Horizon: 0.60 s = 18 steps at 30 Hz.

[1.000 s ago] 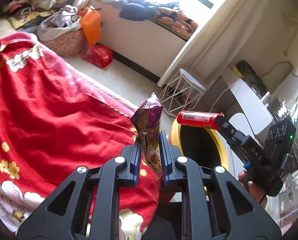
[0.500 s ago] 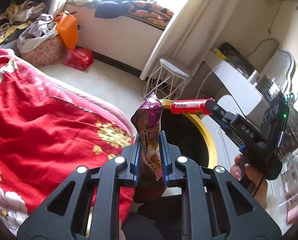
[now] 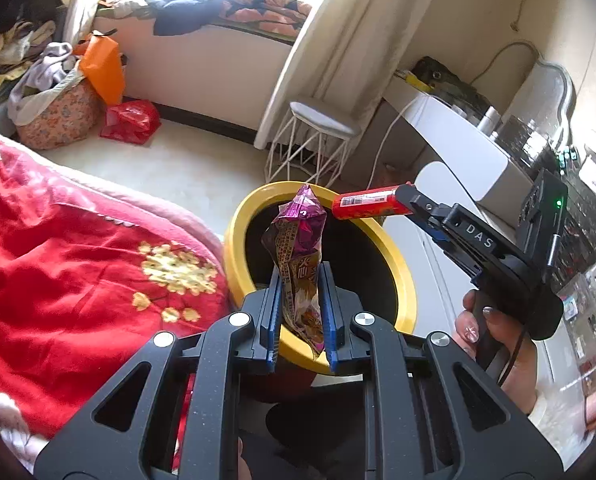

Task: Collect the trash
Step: 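Carry both items over the yellow bin and open both tools to drop them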

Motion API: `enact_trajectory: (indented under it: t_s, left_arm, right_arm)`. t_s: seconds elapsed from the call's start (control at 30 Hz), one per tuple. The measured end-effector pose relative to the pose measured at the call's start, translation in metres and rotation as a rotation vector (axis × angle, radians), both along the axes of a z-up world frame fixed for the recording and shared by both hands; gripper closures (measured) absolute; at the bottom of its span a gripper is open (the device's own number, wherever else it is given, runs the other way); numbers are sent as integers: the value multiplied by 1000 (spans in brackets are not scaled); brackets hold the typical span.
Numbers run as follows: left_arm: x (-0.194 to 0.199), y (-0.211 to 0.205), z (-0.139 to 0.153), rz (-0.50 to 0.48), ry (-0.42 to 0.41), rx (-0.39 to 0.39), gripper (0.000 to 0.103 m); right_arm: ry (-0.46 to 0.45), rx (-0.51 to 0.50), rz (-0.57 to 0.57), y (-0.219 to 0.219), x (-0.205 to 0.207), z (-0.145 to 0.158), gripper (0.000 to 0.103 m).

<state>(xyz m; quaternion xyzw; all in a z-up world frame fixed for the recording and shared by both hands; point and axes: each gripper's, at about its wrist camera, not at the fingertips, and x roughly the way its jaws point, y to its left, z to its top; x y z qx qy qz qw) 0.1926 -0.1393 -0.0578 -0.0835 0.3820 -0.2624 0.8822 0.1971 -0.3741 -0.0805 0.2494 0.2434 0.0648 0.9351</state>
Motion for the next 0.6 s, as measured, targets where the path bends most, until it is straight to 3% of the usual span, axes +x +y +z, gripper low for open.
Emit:
enact_trajectory:
  t_s: [0.6]
  left_arm:
    - [10,-44,-18,-79,31,65,90]
  right_arm:
    - [104,57,-50,-20,-2,-14,72]
